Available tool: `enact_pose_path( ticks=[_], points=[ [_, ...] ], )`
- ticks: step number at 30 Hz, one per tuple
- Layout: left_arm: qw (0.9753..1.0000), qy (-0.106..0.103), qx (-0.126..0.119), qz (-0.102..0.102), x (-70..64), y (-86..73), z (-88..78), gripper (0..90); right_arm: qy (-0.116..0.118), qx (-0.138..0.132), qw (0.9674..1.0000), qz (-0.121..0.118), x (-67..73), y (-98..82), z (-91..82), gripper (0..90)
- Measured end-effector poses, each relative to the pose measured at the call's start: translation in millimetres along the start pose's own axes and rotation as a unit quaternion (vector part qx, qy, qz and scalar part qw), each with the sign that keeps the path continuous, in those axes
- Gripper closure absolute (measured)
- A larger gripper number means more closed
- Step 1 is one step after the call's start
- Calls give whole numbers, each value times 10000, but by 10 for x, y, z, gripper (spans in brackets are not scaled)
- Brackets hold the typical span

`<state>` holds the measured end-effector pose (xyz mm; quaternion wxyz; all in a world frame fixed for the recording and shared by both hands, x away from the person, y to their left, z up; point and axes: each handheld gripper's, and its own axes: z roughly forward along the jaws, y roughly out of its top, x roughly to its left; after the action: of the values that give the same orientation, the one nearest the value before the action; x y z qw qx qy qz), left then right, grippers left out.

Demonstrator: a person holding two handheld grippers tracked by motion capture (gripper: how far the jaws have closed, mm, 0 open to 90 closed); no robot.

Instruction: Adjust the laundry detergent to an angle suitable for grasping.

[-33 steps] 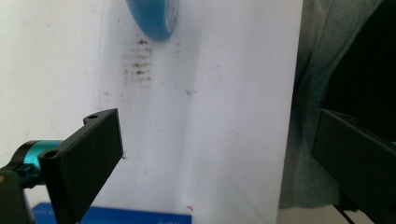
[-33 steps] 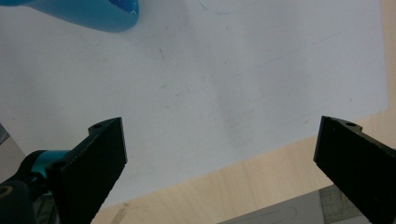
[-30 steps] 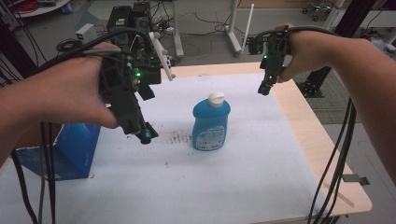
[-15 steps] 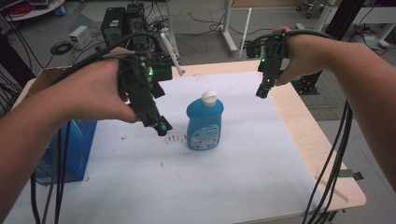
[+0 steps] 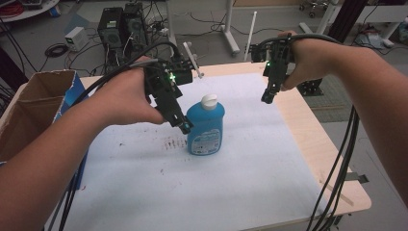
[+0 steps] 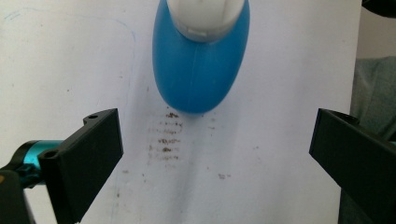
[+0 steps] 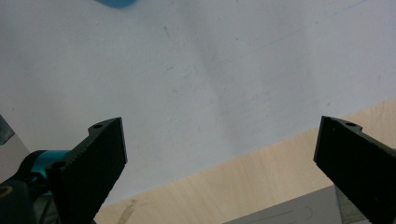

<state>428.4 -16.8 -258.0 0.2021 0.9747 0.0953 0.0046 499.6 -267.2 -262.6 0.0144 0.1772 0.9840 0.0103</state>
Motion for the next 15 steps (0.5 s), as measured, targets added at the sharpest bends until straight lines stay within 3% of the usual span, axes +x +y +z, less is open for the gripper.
enact_pose_path(
  ticks=[9, 15],
  points=[
    [9999, 52, -90, -23, 61, 73, 175, 26, 9, -4, 10000, 54, -9, -9, 11, 15],
    [9999, -23, -159, -16, 69, 126, 299, 26, 7, -4, 10000, 40, -19, -11, 20, 15]
  ],
)
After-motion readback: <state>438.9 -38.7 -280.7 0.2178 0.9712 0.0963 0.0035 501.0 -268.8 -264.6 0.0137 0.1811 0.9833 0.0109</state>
